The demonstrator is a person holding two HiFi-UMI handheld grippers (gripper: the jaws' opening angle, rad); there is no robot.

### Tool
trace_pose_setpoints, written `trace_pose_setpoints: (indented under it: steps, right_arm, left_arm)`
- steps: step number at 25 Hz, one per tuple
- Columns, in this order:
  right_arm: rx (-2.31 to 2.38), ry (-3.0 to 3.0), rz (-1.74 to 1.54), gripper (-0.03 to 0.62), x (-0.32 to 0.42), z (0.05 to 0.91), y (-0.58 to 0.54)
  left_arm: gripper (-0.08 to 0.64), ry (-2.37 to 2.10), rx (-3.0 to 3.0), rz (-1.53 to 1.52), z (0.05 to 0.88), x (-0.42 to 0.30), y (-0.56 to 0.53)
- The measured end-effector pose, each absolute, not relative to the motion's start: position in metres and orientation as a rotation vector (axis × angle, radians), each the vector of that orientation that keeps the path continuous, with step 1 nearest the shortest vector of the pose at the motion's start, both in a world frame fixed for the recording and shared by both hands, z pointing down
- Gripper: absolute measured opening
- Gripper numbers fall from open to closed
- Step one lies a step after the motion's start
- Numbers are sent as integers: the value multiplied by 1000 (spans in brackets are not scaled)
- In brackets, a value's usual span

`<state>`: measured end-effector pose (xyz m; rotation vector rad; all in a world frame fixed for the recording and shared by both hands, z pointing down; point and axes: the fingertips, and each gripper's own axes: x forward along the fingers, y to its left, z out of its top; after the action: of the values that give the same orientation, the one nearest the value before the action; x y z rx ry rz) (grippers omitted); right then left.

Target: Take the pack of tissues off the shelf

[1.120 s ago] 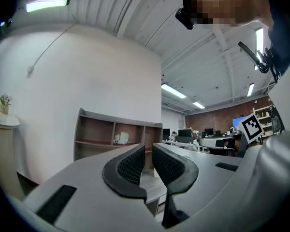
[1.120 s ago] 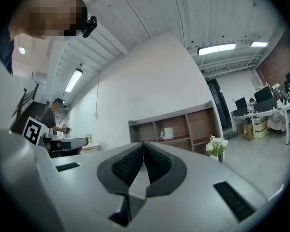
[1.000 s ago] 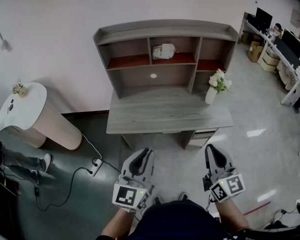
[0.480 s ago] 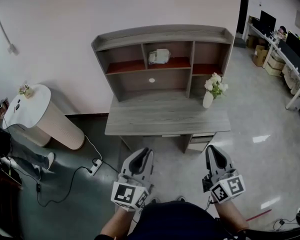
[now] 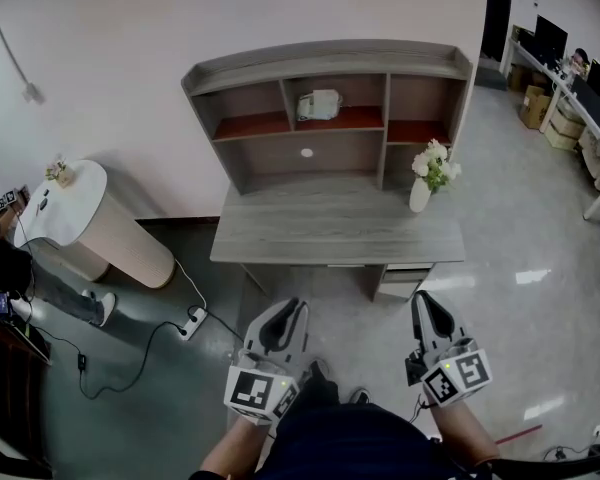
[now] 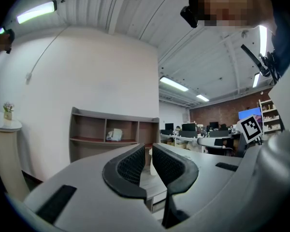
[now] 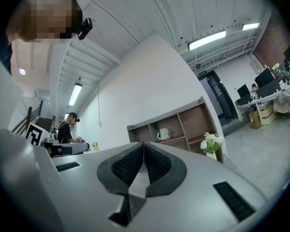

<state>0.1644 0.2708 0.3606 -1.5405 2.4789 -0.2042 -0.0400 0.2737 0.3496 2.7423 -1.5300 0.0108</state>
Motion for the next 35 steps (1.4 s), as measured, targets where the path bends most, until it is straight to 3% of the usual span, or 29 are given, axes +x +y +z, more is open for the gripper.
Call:
trace_pose_setpoints:
  steps: [16,35]
  right_arm:
    - [-1707,2414,-187,12,171,366,159]
    - [-1864,2408,-237,12,125,378,62]
  left_arm:
    - [58,-1395,2765,-78,359,-44,134]
    - [58,-1244,2691,-95,390,-91,17]
